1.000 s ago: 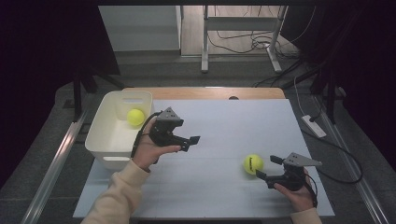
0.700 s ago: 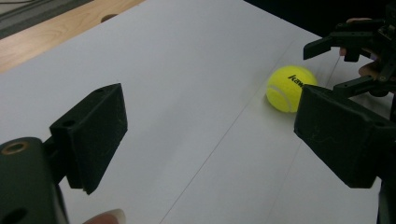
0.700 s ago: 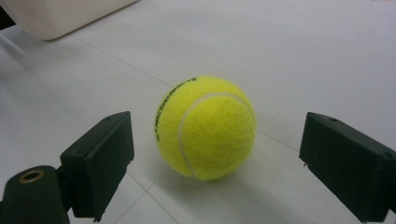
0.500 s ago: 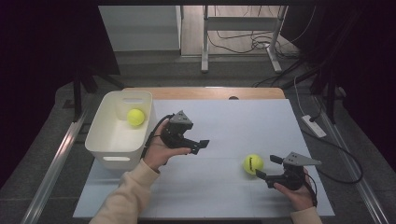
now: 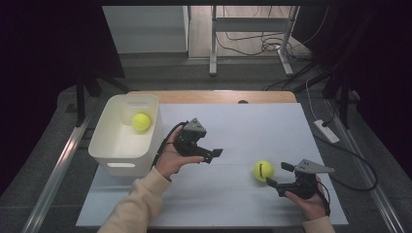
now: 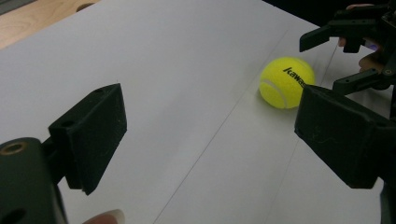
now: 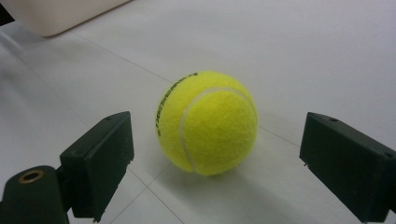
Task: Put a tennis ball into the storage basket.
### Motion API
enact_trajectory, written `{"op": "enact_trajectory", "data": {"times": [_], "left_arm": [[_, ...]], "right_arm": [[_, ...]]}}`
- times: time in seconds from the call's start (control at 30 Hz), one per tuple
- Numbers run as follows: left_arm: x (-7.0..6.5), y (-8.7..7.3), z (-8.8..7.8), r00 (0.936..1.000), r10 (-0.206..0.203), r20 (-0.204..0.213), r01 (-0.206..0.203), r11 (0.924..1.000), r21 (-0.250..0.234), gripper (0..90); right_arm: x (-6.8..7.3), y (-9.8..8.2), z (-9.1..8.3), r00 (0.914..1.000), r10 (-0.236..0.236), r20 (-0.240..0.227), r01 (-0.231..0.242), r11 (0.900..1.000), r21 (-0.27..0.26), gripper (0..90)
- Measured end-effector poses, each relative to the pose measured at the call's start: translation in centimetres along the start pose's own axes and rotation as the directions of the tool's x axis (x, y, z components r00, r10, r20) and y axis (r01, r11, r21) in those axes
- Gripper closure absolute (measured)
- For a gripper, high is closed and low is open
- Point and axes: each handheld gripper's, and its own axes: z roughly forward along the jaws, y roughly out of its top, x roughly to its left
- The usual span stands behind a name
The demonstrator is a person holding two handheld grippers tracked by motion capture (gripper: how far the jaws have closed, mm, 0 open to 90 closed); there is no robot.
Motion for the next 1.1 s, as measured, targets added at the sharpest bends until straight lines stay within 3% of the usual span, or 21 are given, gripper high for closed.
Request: {"op": "enact_trajectory", "data": {"times": [1.1], "left_arm": [[-2.0, 0.9, 5.0, 0.9959, 0.045, 0.079, -0.048, 0.9978, 0.045, 10.4]], "right_arm": [[0.4, -0.7, -0.8, 1.0000, 0.004, 0.008, -0.004, 1.000, 0.010, 9.7]]}}
